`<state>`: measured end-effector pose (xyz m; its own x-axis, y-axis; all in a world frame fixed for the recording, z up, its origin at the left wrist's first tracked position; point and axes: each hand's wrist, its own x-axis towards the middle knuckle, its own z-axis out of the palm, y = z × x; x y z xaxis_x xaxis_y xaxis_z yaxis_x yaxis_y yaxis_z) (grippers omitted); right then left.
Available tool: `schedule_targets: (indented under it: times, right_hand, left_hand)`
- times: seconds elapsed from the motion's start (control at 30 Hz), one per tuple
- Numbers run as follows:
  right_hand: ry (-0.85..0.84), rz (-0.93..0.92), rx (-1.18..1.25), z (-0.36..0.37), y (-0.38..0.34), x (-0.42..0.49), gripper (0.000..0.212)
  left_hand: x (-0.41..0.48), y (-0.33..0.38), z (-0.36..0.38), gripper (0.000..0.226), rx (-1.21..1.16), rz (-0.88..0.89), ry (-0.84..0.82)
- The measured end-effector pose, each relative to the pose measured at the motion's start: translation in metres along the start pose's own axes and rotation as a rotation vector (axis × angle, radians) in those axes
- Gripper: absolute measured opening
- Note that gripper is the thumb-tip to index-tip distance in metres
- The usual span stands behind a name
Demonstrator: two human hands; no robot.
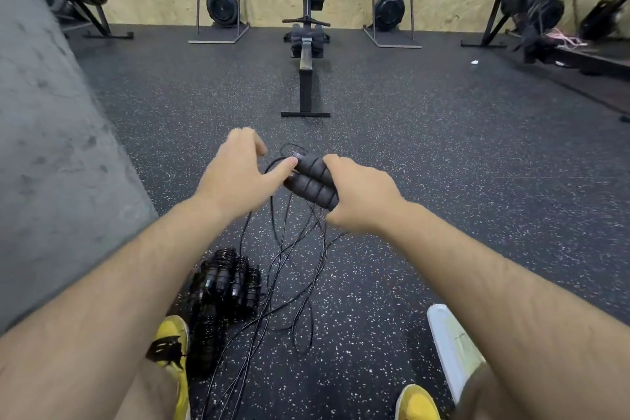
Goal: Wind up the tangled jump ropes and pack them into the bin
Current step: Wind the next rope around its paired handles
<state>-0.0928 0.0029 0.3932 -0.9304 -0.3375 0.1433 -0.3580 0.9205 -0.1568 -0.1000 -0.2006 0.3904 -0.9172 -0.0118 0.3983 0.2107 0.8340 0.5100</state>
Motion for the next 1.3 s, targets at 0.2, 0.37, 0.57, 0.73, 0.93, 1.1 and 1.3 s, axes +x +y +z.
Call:
schedule_targets:
  times: [0.2,0.37,0.57,0.73,0.93,1.1,1.3]
  right_hand:
    - [-0.081,-0.172,0.047,-0.004,0.0,0.001,0.046]
    - [0.015,-0.167,0.035,-0.004,-0.001,0.002,0.05]
    - [0.137,-0.031,0.099,-0.004,0.004,0.004,0.043]
    - [0.204,0.003,0.193,-0.002,-0.004,0.0,0.036]
    - [0.319,-0.061,0.309,-0.008,-0.003,0.0,0.034]
    - [0.415,-0.13,0.419,-0.015,0.0,0.002,0.036]
    - [0.424,-0.155,0.459,-0.019,0.0,0.007,0.048]
  left_hand:
    - [0.0,-0.003,0.006,0.101,0.277,0.457,-0.28]
    - [0.003,0.014,0.01,0.05,0.364,0.412,-0.235]
    - [0.008,0.011,0.005,0.042,0.327,0.303,-0.181]
    - [0.002,0.013,0.009,0.048,0.341,0.376,-0.122]
    - [0.003,0.022,0.002,0.042,0.398,0.371,-0.056]
    - [0.007,0.027,-0.006,0.041,0.337,0.319,0.011]
    - [0.01,0.026,-0.01,0.038,0.351,0.315,0.032]
